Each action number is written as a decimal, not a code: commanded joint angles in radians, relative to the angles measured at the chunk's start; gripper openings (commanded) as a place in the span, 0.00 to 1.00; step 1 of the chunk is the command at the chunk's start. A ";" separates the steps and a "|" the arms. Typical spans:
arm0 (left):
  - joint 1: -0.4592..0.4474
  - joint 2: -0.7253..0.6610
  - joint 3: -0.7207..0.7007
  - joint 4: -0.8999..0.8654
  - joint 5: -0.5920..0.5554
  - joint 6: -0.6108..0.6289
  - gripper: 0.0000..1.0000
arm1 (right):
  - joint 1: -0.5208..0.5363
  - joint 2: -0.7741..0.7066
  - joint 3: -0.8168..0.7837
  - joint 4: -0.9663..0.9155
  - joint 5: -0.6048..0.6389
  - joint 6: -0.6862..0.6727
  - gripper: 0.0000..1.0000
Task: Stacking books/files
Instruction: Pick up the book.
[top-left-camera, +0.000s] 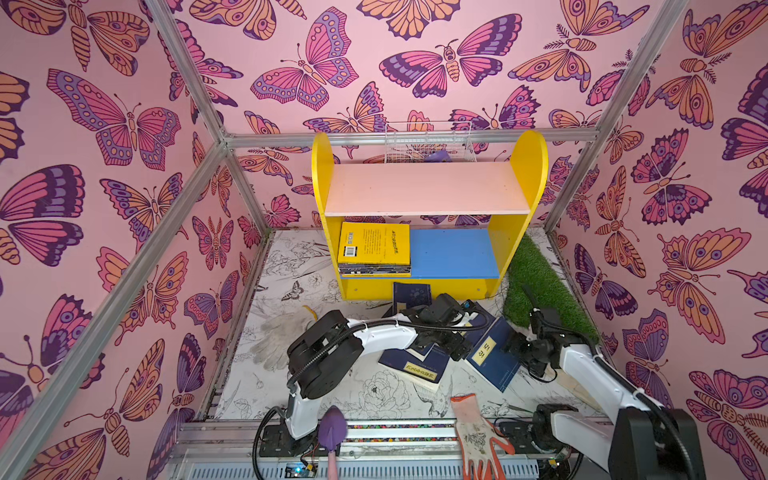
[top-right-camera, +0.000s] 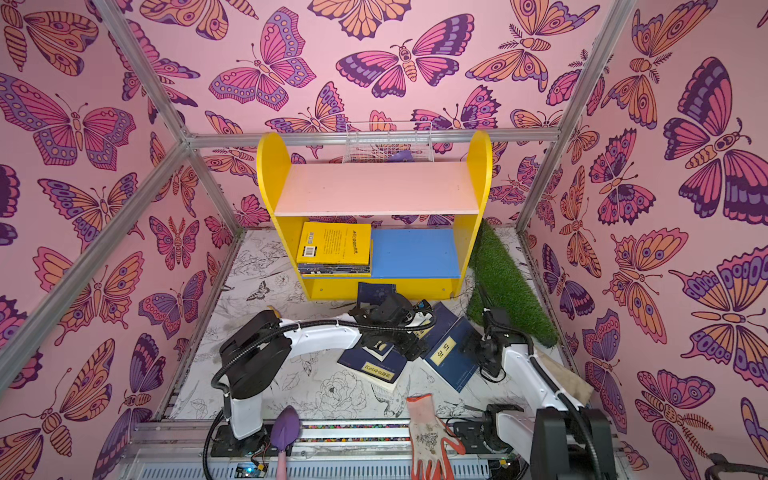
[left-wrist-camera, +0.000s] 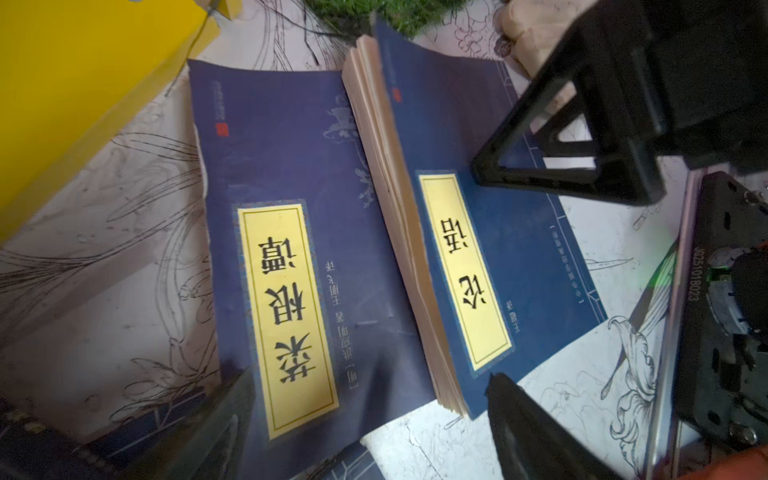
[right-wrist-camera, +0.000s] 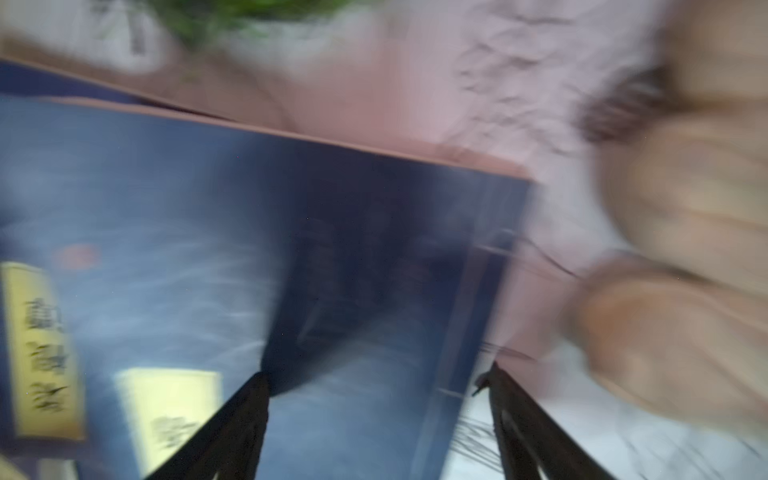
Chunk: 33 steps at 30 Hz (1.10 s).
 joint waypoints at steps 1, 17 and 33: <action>0.004 0.037 0.020 0.003 0.036 0.039 0.90 | 0.034 0.100 -0.014 0.091 -0.224 -0.089 0.81; 0.044 0.118 0.010 -0.032 0.044 0.003 0.40 | 0.226 0.056 0.052 0.190 -0.301 -0.132 0.69; 0.045 0.102 0.005 -0.027 0.038 -0.013 0.30 | 0.237 0.044 0.084 0.252 -0.392 -0.090 0.30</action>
